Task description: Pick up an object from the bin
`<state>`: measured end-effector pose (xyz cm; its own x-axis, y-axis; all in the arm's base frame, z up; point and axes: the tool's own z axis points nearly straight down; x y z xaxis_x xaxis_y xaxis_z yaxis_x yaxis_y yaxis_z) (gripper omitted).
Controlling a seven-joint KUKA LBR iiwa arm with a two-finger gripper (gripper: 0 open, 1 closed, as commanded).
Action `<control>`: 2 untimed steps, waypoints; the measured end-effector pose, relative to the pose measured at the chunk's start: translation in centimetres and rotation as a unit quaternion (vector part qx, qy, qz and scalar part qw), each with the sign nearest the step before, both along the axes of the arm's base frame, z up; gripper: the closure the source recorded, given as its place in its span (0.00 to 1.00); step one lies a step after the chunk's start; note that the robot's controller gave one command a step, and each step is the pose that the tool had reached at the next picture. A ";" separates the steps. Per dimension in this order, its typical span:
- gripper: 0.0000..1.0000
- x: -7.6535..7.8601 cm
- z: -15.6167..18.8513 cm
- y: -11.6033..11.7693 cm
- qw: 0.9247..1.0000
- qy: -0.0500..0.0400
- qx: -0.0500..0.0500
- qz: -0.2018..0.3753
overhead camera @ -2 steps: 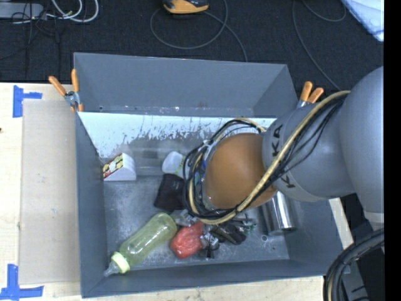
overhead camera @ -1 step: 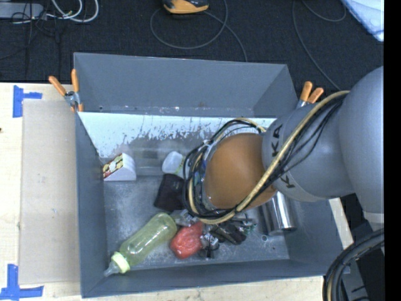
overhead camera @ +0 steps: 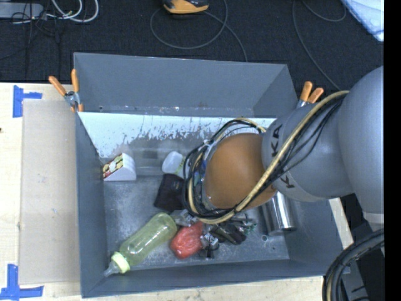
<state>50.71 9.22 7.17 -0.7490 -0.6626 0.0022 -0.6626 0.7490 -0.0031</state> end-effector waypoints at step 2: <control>1.00 0.0 0.0 0.0 1.000 0.000 0.000 -0.001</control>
Offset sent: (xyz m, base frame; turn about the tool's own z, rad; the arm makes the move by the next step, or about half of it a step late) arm 0.0000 0.0000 0.0000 0.0000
